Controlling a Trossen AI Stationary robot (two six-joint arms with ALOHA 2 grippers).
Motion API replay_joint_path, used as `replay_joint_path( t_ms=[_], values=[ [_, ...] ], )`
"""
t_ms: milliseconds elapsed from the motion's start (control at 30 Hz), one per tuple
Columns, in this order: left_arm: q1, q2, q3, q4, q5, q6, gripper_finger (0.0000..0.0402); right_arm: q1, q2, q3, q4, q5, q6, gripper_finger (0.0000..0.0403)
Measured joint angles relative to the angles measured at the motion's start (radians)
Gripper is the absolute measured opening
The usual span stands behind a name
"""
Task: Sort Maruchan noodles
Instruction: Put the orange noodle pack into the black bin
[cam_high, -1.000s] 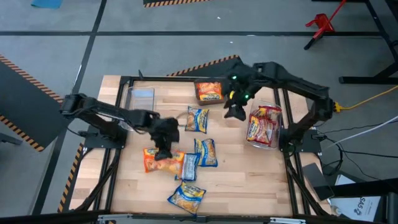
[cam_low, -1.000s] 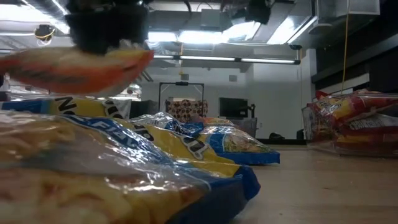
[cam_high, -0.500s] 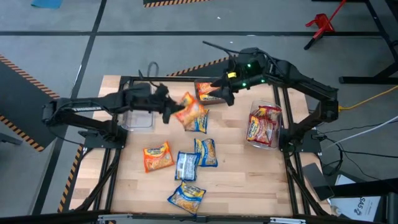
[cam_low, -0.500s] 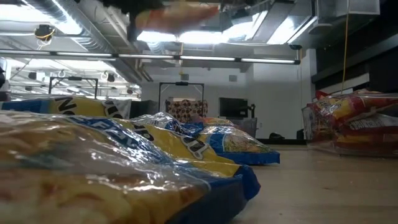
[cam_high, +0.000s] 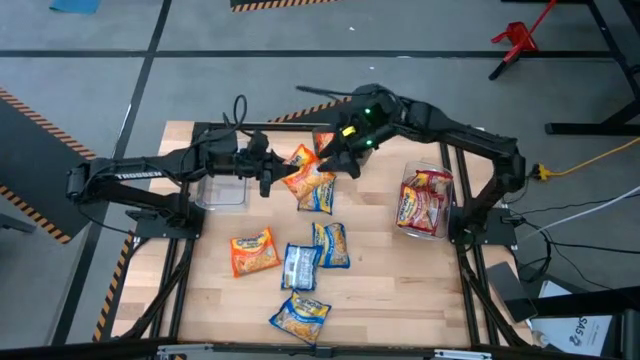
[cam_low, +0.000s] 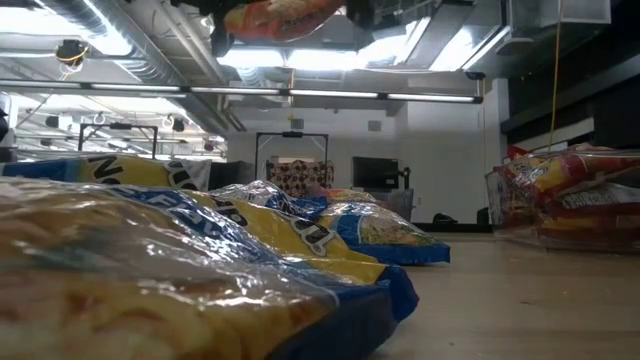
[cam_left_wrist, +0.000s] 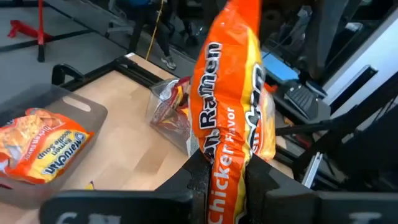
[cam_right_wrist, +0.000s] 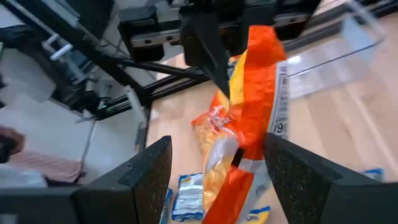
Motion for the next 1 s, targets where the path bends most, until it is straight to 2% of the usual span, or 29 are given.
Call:
replay_joint_path(
  t_ms=[300, 533, 800, 1000],
  values=[
    [0.0, 0.0, 0.0, -0.007, 0.002, 0.007, 0.0038, 0.005, 0.071, 0.0, -0.004, 0.007, -0.047, 0.0241],
    [0.0, 0.001, 0.0, -0.013, 0.016, 0.007, 0.0038, -0.03, 0.045, -0.001, -0.043, 0.011, -0.047, 0.0241],
    [0.0, 0.0, 0.0, -0.016, 0.018, 0.01, 0.0038, -0.025, 0.003, 0.0, -0.058, 0.124, -0.191, 0.0241],
    [0.0, 0.0, 0.0, -0.019, 0.019, 0.017, 0.0038, -0.028, 0.031, 0.0, -0.01, 0.04, -0.141, 0.0254]
  ],
)
